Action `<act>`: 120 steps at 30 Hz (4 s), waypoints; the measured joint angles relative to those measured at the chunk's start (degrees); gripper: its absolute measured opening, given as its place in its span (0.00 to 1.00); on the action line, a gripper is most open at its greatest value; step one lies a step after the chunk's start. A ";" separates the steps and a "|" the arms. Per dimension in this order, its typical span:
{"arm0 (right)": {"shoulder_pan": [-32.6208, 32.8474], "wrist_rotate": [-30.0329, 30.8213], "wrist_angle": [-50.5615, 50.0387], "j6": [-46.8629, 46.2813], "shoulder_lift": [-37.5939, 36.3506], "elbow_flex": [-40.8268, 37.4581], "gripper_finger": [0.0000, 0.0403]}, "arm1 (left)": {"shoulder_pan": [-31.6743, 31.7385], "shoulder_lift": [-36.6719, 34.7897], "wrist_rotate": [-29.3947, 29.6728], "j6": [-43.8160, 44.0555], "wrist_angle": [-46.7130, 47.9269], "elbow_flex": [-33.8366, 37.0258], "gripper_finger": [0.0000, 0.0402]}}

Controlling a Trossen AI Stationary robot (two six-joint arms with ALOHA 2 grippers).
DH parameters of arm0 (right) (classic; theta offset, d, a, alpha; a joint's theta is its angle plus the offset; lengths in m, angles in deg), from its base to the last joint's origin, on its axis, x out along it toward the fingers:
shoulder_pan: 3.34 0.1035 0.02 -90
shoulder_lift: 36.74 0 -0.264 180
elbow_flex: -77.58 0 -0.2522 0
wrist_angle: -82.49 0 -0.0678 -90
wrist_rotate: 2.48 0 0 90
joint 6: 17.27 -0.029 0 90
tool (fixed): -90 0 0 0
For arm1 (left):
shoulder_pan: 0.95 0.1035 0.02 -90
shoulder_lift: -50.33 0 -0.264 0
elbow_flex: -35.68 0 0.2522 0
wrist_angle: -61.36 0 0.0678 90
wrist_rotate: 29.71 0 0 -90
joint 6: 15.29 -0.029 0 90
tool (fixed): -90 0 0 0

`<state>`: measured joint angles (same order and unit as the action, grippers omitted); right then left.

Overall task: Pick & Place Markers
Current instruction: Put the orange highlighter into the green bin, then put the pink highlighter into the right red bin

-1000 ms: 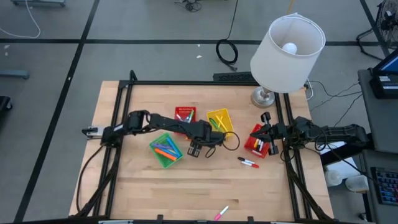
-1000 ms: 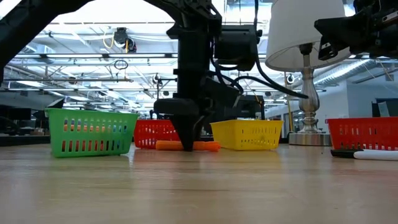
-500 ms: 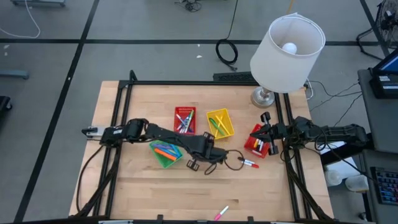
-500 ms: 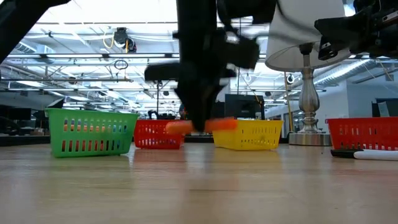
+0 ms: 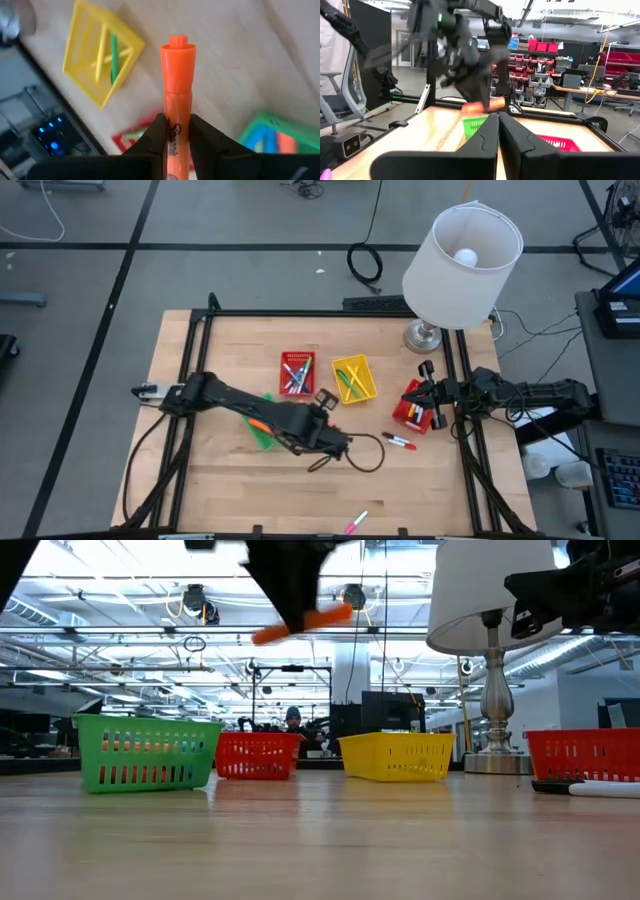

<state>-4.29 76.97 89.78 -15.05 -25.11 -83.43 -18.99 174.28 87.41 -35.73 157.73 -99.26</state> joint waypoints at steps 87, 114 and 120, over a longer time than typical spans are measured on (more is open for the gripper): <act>0.00 5.22 1.90 -0.28 1.39 -0.04 0.00 | -4.11 -88.47 2.47 14.10 -104.16 108.10 0.01; 3.86 12.22 5.92 -0.65 14.18 -0.04 0.00 | 0.02 -100.84 5.51 16.50 -102.27 119.16 0.05; 8.49 16.55 2.10 -0.58 16.76 4.57 0.00 | 0.02 -100.84 6.50 14.20 -102.69 119.16 0.02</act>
<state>4.20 93.53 91.88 -15.63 -8.36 -78.86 -18.97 73.44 93.91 -21.53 55.04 19.90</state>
